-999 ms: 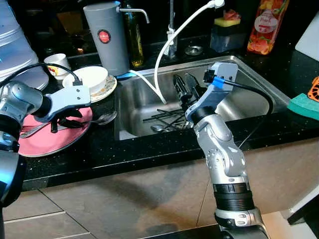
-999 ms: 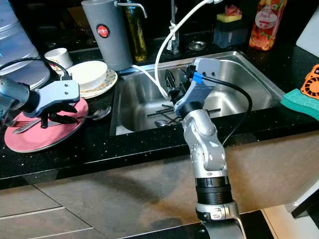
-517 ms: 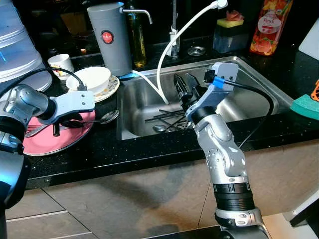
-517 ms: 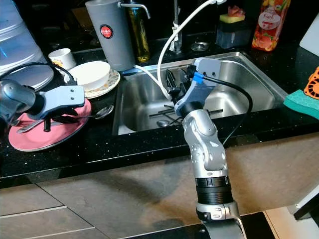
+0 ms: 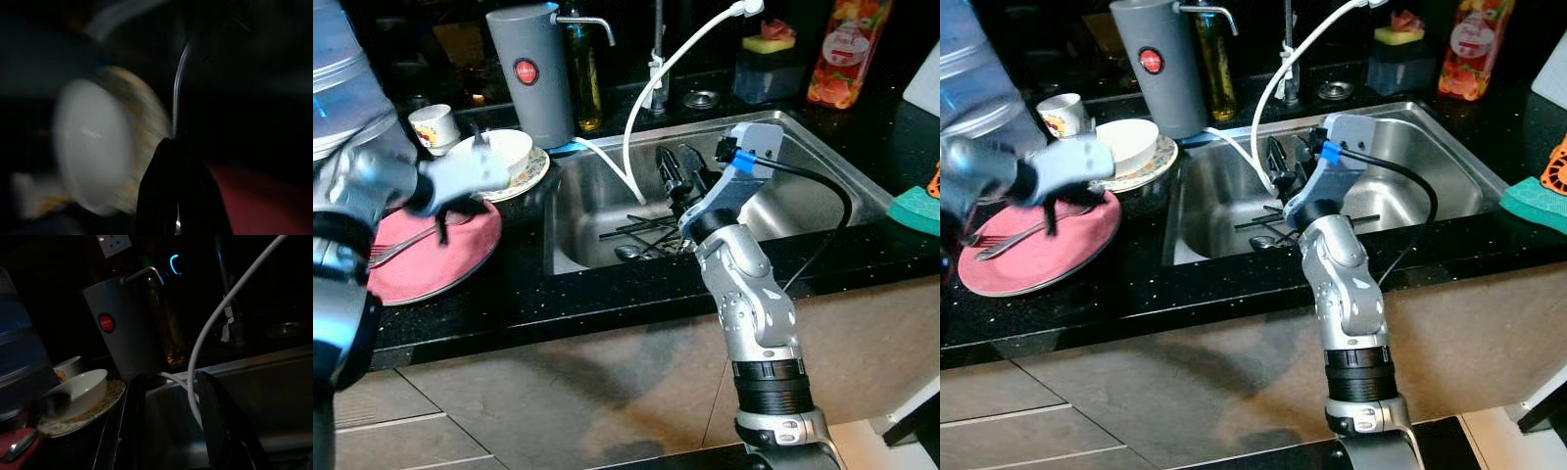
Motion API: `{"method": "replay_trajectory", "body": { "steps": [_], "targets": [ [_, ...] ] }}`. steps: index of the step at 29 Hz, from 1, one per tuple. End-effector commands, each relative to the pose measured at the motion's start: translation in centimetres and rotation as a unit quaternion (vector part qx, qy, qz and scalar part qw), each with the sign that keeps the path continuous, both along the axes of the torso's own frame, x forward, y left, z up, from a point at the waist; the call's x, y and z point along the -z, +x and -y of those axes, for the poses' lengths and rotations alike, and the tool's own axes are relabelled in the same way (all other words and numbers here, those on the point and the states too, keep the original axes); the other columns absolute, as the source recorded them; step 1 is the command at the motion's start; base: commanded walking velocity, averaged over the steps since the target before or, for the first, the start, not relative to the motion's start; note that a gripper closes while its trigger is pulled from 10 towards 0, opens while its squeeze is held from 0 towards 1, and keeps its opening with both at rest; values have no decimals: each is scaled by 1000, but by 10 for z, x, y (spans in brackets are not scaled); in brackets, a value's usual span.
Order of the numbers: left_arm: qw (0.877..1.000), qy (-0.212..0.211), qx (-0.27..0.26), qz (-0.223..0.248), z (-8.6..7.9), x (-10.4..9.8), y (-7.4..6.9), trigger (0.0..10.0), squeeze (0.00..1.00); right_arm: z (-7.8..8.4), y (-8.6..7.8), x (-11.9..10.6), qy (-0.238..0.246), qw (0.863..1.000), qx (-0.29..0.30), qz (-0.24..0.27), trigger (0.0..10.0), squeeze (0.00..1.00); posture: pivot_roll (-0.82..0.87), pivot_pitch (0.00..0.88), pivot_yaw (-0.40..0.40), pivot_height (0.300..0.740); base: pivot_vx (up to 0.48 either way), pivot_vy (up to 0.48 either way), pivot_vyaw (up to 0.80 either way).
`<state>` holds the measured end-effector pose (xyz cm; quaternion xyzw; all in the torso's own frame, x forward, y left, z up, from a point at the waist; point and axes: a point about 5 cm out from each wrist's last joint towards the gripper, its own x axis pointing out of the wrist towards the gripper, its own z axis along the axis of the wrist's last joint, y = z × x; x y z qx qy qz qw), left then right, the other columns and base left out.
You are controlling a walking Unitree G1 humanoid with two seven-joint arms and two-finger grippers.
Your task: Kitchen organization
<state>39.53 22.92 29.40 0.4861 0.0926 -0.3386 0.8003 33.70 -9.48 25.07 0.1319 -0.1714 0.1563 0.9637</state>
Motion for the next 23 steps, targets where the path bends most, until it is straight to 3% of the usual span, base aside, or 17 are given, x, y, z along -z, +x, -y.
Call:
{"method": "replay_trajectory", "body": {
  "steps": [1,2,3,7,8,11,14,15,17,19,20,21,23],
  "targets": [
    [994,-29,-16,107,40,-14,16,10000,0,-4,1,1,2,1000,-8,-4,10000,0,23,0,132,740,0,0,0],
    [994,-29,-16,107,40,-14,16,10000,0,-4,1,1,2,1000,-8,-4,10000,0,23,0,132,740,0,0,0],
    [992,-19,-7,121,50,-13,17,10000,0,-4,2,1,2,1000,-8,-3,10000,0,16,0,132,740,0,0,0],
    [982,71,47,171,91,11,20,10000,0,-2,1,-1,0,1000,-4,-1,10000,0,6,0,134,740,0,0,0],
    [983,59,51,166,103,21,21,10000,0,-2,1,-1,-1,1000,-2,1,10000,0,-11,0,143,740,0,0,0],
    [987,33,54,145,118,39,20,10000,0,0,0,-2,-2,1000,3,3,10000,0,-32,0,152,740,0,0,0],
    [991,15,49,121,123,55,18,10000,16,4,-1,-3,-1,1000,10,5,10000,0,-39,0,152,740,0,0,0],
    [994,-4,39,101,123,61,18,10000,1000,6,-1,-3,0,1000,14,5,10000,0,-41,0,152,740,0,0,0],
    [996,-24,26,86,123,67,18,10000,1000,8,-2,-3,0,1000,17,5,10000,0,-41,0,152,740,0,0,0],
    [994,-44,16,95,119,58,20,10000,1000,8,-2,-3,-1,1000,17,5,10000,0,-41,0,147,740,0,0,0],
    [992,-67,6,106,114,46,22,10000,922,8,-2,-3,-1,1000,16,5,10000,0,-41,0,147,740,0,0,0],
    [987,-92,-14,127,105,28,24,10000,0,7,-2,-3,-1,1000,15,5,10000,0,-30,0,145,740,0,0,0],
    [978,-115,-46,170,81,-5,26,10000,0,5,-2,-3,0,1000,11,6,10000,0,-16,0,145,740,0,0,0]
  ]
}}
